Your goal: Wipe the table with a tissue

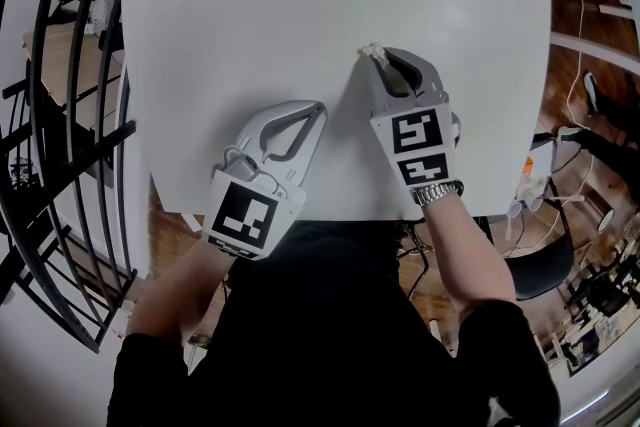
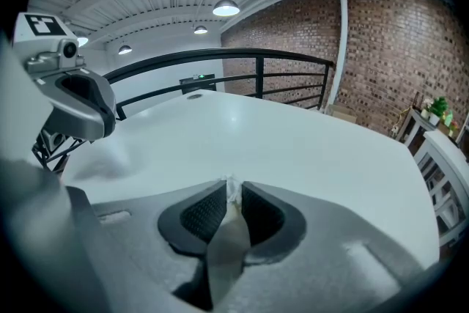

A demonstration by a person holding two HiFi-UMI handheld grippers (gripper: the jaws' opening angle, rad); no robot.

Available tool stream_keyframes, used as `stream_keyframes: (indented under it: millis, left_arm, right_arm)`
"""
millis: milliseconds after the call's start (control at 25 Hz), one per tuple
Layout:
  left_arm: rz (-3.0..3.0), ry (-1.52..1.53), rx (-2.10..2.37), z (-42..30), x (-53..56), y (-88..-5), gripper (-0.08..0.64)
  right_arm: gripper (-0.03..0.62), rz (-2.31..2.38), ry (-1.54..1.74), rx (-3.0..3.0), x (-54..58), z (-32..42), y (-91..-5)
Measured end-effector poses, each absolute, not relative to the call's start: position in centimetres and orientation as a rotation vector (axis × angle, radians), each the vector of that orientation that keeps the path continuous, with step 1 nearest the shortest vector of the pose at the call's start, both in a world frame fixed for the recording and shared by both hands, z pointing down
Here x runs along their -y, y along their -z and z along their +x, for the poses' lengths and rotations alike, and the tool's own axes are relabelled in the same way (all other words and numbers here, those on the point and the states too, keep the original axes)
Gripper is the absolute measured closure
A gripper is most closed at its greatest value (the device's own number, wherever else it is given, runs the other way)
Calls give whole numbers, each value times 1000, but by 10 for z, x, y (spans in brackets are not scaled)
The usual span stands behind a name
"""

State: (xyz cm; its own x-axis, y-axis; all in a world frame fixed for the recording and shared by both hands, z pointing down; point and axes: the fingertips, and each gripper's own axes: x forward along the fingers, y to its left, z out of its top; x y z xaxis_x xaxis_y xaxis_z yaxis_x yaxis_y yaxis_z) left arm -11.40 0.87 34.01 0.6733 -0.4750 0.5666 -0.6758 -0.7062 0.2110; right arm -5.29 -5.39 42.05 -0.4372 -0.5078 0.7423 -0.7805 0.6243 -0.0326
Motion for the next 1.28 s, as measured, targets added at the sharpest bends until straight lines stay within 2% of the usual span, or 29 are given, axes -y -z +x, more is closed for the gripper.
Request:
stream_keyframes:
  millis: [760, 1280]
  left_arm:
    - [2502, -659, 926, -110, -13, -328, 545]
    - [2540, -624, 1018, -84, -28, -288, 544]
  right_arm:
    - [538, 1026, -458, 2171, 49, -51, -399]
    - [538, 1042, -388, 2272, 14, -21, -322]
